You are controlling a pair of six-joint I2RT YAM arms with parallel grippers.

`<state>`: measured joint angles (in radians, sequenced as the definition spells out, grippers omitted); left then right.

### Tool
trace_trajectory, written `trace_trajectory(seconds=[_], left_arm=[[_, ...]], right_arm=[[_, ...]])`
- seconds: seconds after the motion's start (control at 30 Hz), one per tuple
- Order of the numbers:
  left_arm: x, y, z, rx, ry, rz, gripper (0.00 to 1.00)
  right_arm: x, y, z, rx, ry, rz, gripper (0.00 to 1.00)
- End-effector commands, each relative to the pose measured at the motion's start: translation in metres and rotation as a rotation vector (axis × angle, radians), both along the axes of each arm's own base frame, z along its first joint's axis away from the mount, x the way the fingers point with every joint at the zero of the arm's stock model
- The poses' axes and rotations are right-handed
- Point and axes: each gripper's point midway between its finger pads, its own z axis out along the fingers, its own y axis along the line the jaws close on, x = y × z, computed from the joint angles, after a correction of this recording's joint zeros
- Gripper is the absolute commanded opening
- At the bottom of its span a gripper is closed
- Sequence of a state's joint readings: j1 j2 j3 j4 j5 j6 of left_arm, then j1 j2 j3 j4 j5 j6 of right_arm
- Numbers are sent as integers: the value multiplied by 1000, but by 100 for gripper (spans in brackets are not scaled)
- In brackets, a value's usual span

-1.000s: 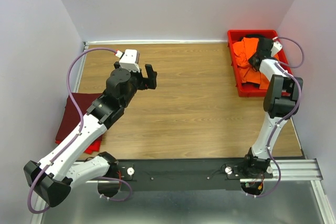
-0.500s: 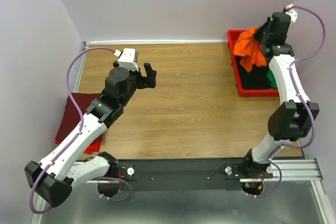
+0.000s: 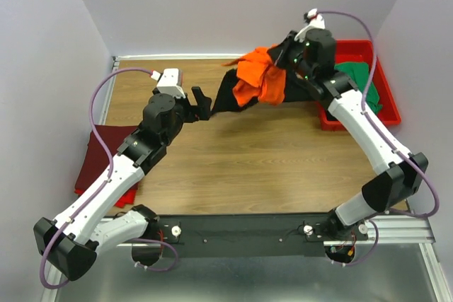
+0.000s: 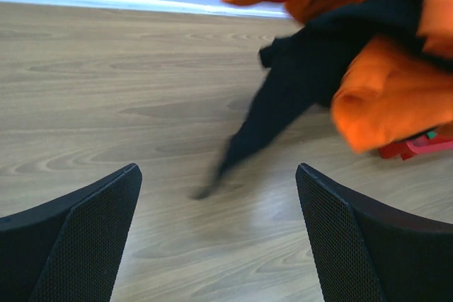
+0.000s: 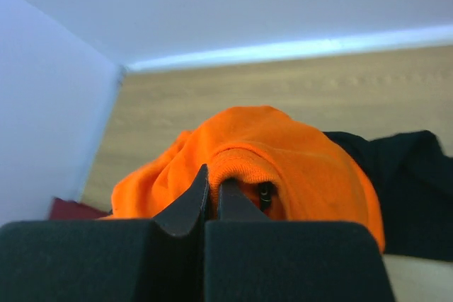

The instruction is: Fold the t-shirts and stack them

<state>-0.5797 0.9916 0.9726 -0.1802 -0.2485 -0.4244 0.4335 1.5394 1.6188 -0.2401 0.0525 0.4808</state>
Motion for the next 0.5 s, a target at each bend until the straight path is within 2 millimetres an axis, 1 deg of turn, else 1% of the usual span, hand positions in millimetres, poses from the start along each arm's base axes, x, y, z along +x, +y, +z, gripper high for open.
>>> trace_trajectory(seconds=[0.0,0.03,0.07,0.1,0.13,0.17,0.2,0.27,0.3,0.37,0.4,0.47], left_arm=[[-3,2,-7,-41,20,10,97],[-3,1,-10,-41,27,8,97],[-4,1,-10,-41,27,7,97],[-4,1,-12,-38,31,5,97],[-4,1,-12,-37,31,5,97],[-4,1,-12,-31,30,4,97],[-4,2,-11,-29,28,6,97],[-4,4,-9,-20,23,12,97],[-4,4,-9,-18,22,12,97],[-3,7,-10,-12,19,19,97],[-2,6,-10,-8,20,19,97],[-1,6,-12,-5,24,16,97]], right_arm=[[8,-13,-48,-58,70,-83,0],[10,-21,-49,-86,62,-116,0],[14,-26,-45,-101,48,-145,0],[22,-39,-44,-117,42,-190,0],[26,-48,-37,-115,30,-211,0],[36,-74,-22,-98,8,-268,0],[39,-88,-15,-87,1,-291,1],[47,-124,3,-66,-18,-370,1],[50,-159,24,-55,-46,-449,0],[53,-193,40,-59,-67,-532,0],[51,-221,61,-62,-105,-617,0],[53,-247,72,-105,-127,-701,1]])
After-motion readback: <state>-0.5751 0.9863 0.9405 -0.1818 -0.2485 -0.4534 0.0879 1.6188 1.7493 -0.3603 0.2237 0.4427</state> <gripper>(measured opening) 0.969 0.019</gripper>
